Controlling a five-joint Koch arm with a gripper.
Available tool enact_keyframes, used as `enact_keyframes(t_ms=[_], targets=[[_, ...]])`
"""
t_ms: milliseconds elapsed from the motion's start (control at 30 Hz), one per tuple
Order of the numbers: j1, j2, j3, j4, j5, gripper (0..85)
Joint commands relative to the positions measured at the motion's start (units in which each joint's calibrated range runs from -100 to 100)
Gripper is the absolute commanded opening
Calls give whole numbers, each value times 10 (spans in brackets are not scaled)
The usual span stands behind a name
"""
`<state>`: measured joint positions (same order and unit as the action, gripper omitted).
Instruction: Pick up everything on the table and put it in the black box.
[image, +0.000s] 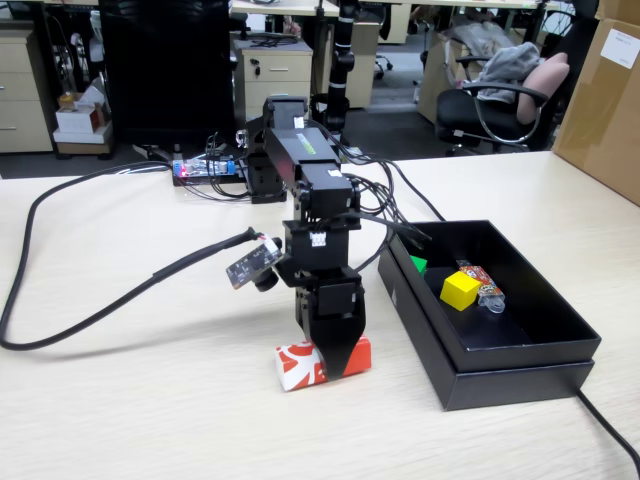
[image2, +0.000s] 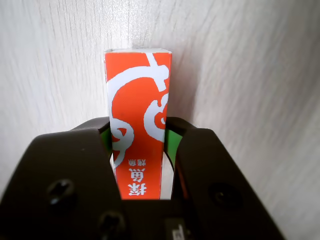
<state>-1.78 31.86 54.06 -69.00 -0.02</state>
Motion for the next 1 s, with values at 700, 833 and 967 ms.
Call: enact_keyframes(t_ms=[700,833,967], targets=[[139,-498,-103,-40,40,12],[158,-419,-77,-26,49,12],[164,-329,-57,-19,54,13]])
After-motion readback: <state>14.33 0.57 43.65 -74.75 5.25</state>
